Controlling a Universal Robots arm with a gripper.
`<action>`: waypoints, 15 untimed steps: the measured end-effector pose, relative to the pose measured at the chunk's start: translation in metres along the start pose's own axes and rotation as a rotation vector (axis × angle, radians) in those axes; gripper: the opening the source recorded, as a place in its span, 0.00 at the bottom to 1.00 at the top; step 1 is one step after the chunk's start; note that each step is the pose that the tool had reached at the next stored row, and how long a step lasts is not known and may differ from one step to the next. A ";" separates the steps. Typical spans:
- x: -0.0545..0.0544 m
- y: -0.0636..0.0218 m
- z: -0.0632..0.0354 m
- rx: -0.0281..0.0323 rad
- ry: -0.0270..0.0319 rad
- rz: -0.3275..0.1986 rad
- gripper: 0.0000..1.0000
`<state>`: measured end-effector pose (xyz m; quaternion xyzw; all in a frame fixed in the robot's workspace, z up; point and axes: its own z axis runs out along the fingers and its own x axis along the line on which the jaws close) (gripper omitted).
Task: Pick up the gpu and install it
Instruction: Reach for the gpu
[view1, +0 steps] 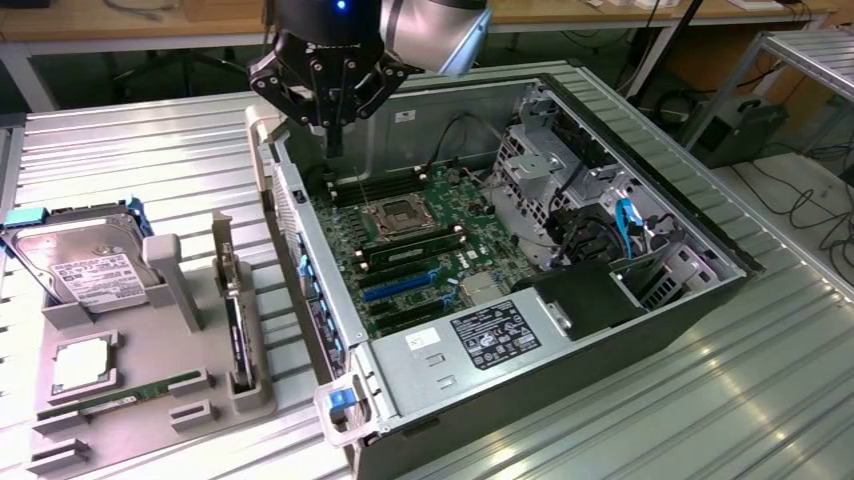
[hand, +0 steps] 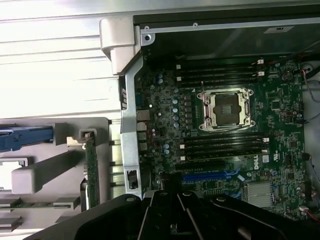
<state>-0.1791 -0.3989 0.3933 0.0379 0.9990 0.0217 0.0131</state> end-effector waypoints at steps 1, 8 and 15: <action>0.000 0.0000 0.0000 -0.0001 0.0000 0.000 0.11; 0.023 -0.0017 -0.0007 0.0000 0.0000 0.000 0.11; 0.027 -0.0020 -0.0007 -0.0001 0.0000 0.000 0.11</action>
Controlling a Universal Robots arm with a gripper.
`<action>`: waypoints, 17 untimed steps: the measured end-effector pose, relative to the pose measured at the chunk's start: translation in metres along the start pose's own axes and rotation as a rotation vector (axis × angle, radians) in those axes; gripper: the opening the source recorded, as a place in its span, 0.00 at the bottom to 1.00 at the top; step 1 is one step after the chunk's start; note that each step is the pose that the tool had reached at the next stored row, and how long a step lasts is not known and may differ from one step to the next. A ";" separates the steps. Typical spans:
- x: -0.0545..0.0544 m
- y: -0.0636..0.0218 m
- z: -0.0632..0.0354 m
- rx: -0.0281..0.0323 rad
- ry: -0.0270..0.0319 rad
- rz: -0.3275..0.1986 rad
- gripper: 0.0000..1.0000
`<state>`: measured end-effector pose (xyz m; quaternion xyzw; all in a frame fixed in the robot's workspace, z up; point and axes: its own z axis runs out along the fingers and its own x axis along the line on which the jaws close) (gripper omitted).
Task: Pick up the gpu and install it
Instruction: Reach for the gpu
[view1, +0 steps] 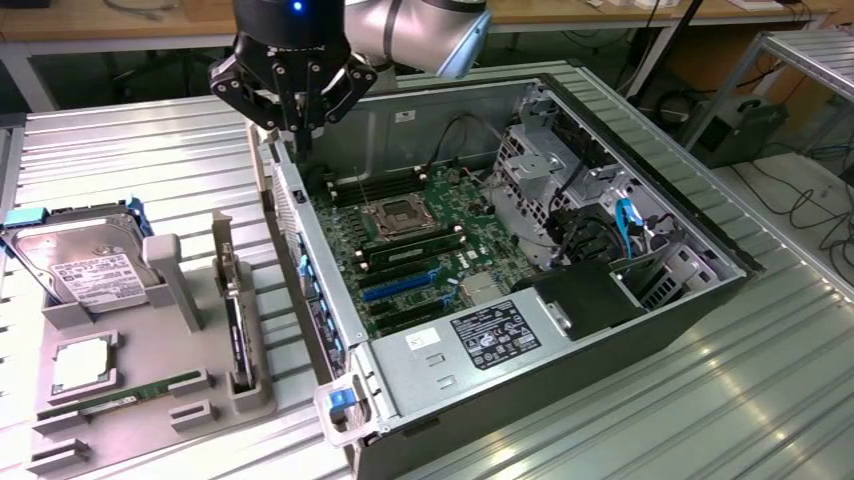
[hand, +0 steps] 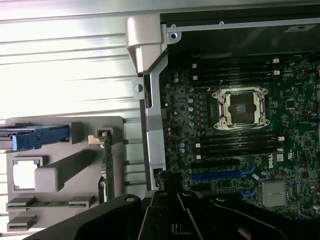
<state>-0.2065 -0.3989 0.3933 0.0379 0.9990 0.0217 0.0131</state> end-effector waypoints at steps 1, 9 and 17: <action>0.001 -0.0001 -0.0001 0.0000 0.0000 0.000 0.11; 0.007 -0.0006 -0.0003 0.0001 0.0000 0.000 0.11; 0.017 -0.0013 -0.0005 0.0001 0.0001 0.000 0.11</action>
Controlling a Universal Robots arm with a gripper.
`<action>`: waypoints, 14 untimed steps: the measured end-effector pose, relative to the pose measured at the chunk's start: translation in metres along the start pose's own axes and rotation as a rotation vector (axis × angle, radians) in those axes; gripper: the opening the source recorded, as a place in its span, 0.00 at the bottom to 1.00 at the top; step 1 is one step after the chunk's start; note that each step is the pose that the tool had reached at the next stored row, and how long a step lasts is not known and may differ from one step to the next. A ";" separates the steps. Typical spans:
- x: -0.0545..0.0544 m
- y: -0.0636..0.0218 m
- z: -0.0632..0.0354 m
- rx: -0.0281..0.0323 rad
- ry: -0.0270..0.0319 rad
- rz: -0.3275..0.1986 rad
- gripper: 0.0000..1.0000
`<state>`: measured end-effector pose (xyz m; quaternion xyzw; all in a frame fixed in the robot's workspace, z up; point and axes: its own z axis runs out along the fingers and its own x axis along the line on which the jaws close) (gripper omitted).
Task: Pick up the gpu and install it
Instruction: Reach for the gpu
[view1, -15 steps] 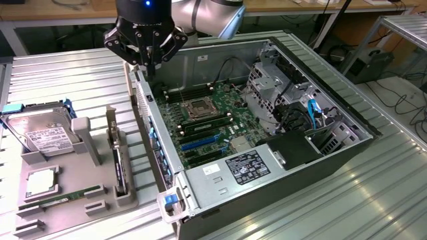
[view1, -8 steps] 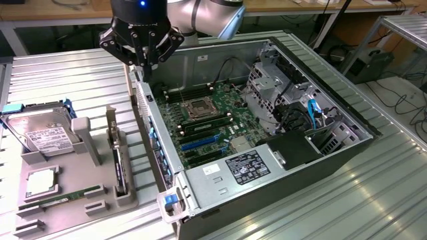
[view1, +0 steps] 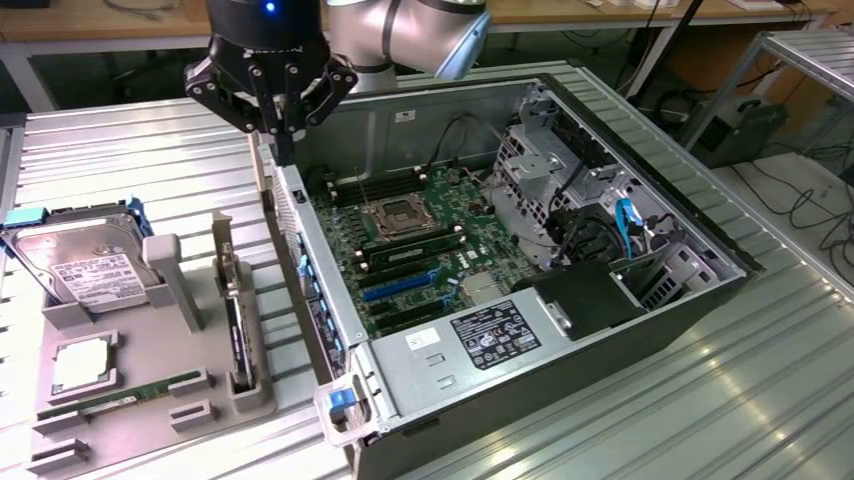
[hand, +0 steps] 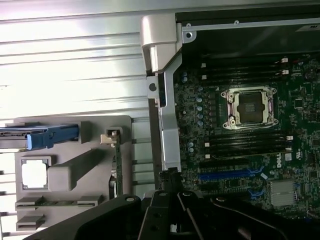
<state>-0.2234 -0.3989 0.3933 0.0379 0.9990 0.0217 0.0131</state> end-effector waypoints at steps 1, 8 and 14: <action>0.001 -0.0001 0.0000 -0.0001 -0.0001 0.000 0.11; 0.008 -0.0006 -0.0002 0.0000 -0.0001 0.000 0.11; 0.013 -0.0010 -0.0003 0.0000 -0.0001 0.000 0.11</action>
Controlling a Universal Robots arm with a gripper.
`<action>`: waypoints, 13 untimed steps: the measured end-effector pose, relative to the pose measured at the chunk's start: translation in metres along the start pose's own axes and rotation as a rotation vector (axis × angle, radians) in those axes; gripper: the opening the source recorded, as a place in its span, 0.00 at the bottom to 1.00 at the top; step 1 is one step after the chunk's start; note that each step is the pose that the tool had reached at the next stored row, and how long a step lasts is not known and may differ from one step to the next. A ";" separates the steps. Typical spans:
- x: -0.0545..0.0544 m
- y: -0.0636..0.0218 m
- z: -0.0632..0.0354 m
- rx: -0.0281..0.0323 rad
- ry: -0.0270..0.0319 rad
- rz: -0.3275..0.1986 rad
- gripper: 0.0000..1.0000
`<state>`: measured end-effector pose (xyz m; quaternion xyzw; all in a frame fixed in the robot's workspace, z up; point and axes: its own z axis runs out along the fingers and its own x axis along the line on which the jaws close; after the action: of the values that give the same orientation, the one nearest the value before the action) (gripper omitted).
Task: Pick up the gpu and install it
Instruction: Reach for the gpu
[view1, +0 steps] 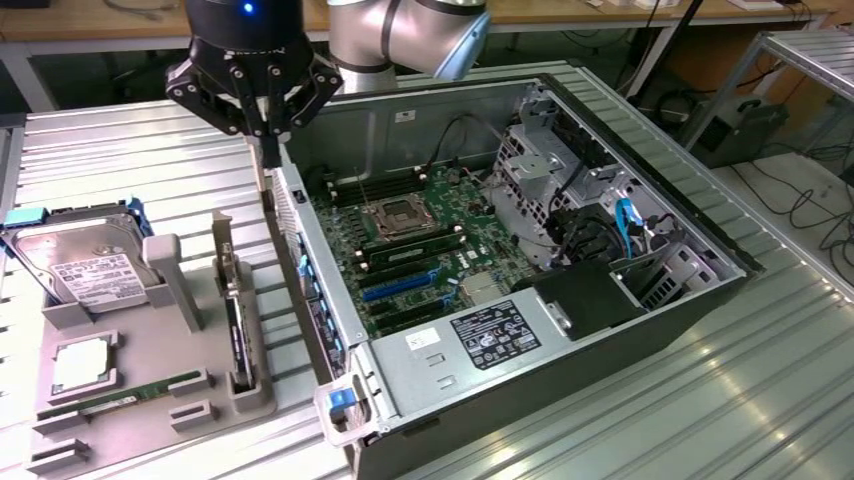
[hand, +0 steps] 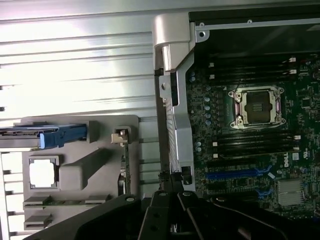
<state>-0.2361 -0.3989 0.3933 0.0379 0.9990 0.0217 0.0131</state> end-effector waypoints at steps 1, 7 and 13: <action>0.001 -0.0001 0.0000 0.0000 0.0000 0.000 0.11; 0.006 -0.0004 -0.0001 0.0000 0.0000 0.000 0.11; 0.011 -0.0008 -0.0003 -0.0001 0.0000 0.000 0.11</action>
<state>-0.2467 -0.3989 0.3933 0.0379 0.9990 0.0217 0.0131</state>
